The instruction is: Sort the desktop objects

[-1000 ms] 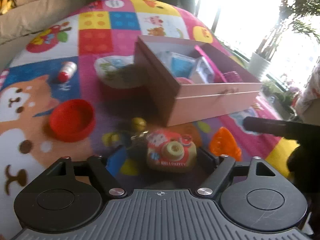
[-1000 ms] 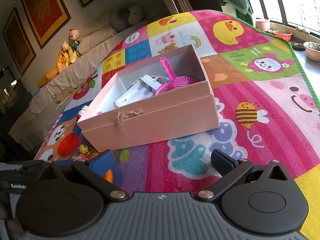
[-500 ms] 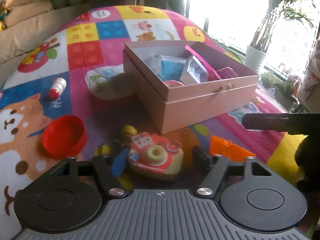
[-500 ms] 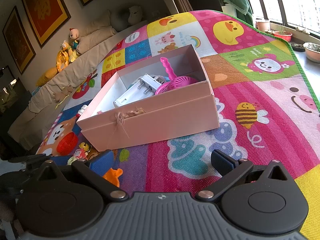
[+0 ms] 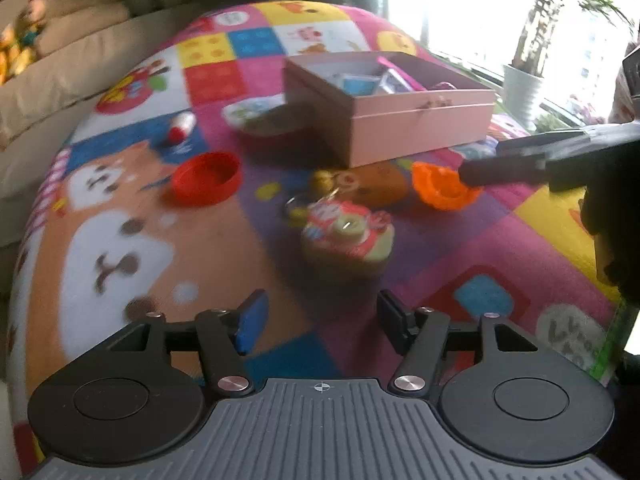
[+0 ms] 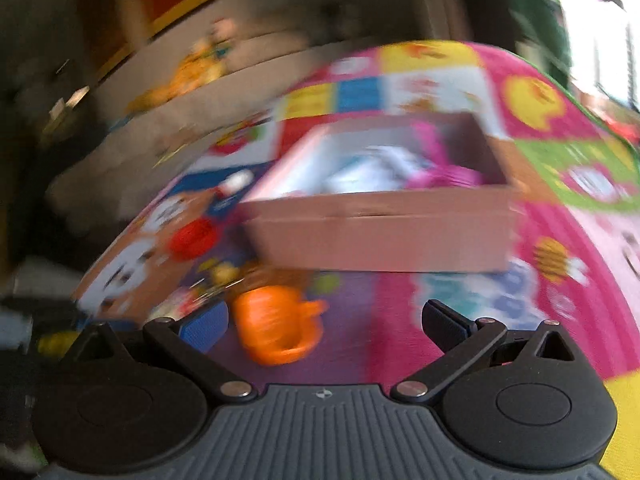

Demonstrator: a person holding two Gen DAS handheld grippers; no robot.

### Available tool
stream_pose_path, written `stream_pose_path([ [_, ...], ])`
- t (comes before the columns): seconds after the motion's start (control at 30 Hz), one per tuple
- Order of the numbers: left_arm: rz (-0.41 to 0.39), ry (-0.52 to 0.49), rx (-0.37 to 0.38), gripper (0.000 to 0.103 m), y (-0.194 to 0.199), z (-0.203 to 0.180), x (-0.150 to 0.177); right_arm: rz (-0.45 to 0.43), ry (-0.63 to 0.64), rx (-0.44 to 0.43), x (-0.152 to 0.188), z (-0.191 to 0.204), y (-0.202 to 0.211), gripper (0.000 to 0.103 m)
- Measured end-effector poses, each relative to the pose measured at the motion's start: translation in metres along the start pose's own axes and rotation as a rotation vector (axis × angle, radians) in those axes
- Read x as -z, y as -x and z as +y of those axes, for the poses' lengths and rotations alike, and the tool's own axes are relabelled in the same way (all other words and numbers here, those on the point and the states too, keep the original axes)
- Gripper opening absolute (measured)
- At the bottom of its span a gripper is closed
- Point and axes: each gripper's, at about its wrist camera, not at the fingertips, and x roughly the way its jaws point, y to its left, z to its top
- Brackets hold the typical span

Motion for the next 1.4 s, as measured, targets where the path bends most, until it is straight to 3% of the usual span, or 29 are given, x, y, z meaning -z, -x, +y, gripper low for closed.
stream_pose_path([
  [0.07, -0.008, 0.022, 0.008, 0.071, 0.004, 0.006, 0.003, 0.027, 0.052, 0.018, -0.004, 0.016, -0.008, 0.102],
  [0.13, -0.021, 0.033, 0.021, 0.075, 0.005, 0.008, 0.003, 0.071, 0.056, 0.036, -0.009, 0.023, -0.02, 0.092],
  [0.2, -0.042, 0.02, 0.031, 0.079, 0.005, 0.007, -0.001, 0.123, 0.045, 0.05, -0.013, 0.023, -0.033, 0.071],
  [0.3, -0.078, -0.006, 0.045, 0.084, 0.0, 0.002, -0.009, 0.157, 0.033, 0.072, -0.014, 0.021, -0.039, 0.048],
  [0.53, -0.088, -0.078, 0.076, 0.083, -0.026, -0.019, -0.028, 0.146, 0.07, 0.055, -0.01, 0.025, -0.014, 0.046],
  [0.6, -0.078, -0.098, 0.07, 0.078, -0.033, -0.025, -0.03, 0.16, 0.079, 0.04, -0.008, 0.028, -0.007, 0.046],
  [0.7, -0.066, -0.117, 0.056, 0.063, -0.037, -0.029, -0.029, 0.183, 0.1, 0.025, -0.003, 0.031, 0.002, 0.046],
  [0.87, -0.08, -0.099, 0.045, 0.063, -0.026, -0.029, -0.031, 0.188, 0.11, -0.023, -0.003, 0.031, 0.024, 0.046],
  [0.97, -0.144, -0.095, 0.051, 0.063, -0.005, -0.027, -0.053, 0.111, 0.113, -0.023, -0.027, 0.028, 0.047, 0.046],
  [1.1, -0.321, -0.16, -0.007, 0.061, 0.025, -0.03, -0.11, -0.102, 0.134, 0.033, -0.089, 0.018, 0.093, 0.046],
  [1.2, -0.427, -0.202, -0.051, 0.061, 0.023, -0.037, -0.152, -0.243, 0.146, 0.101, -0.128, 0.005, 0.111, 0.046],
  [1.27, -0.45, -0.222, -0.062, 0.061, 0.005, -0.042, -0.175, -0.279, 0.142, 0.135, -0.143, -0.005, 0.108, 0.046],
  [1.4, -0.437, -0.248, -0.096, 0.06, -0.051, -0.052, -0.202, -0.25, 0.093, 0.137, -0.154, -0.03, 0.081, 0.046],
])
